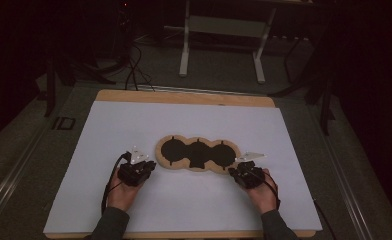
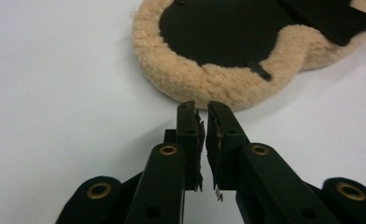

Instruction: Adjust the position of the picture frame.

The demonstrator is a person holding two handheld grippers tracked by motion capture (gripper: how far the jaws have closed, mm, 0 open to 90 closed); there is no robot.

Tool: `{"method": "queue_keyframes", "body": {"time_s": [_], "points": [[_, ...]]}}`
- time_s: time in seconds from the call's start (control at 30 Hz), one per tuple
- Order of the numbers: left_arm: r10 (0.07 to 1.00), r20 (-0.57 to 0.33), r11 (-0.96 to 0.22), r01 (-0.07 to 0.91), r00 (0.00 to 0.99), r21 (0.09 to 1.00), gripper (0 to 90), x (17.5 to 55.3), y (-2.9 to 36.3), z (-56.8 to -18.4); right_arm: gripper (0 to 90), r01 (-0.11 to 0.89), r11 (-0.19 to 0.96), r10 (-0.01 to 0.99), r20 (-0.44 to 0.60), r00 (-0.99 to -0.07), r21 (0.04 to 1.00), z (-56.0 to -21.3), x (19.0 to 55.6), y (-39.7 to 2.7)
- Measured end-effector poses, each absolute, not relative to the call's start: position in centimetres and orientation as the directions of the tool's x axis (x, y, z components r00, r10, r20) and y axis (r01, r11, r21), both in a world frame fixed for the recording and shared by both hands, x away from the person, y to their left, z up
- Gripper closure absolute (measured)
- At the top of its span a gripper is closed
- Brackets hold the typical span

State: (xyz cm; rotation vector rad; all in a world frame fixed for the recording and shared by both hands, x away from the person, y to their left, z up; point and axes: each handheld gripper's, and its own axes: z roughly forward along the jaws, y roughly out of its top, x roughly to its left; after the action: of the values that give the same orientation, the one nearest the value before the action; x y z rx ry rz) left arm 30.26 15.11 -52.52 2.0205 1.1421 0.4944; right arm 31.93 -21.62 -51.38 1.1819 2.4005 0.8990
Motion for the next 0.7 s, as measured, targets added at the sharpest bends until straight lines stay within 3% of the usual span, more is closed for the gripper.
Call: {"method": "queue_keyframes", "body": {"time_s": [0.07,0.4,0.57,0.7], "points": [[0.852,-0.039,-0.309,0.562,0.521,0.767,85.9,30.7,15.3,-52.6,90.0,0.583,0.450,0.799,-0.013,-0.602,0.676,-51.1,32.1,-21.9],[0.872,-0.040,-0.274,0.553,0.489,0.787,90.0,33.3,15.6,-51.6,89.3,0.640,0.213,0.916,0.076,-0.393,0.738,-51.4,35.3,-25.4],[0.882,-0.078,-0.223,0.559,0.464,0.798,89.9,34.8,15.3,-51.3,83.7,0.642,0.145,0.912,0.150,-0.382,0.753,-51.7,36.0,-25.6],[0.882,-0.090,-0.210,0.557,0.463,0.803,79.7,35.6,14.8,-51.3,74.7,0.632,0.131,0.901,0.175,-0.398,0.764,-51.6,36.0,-25.5]]}}
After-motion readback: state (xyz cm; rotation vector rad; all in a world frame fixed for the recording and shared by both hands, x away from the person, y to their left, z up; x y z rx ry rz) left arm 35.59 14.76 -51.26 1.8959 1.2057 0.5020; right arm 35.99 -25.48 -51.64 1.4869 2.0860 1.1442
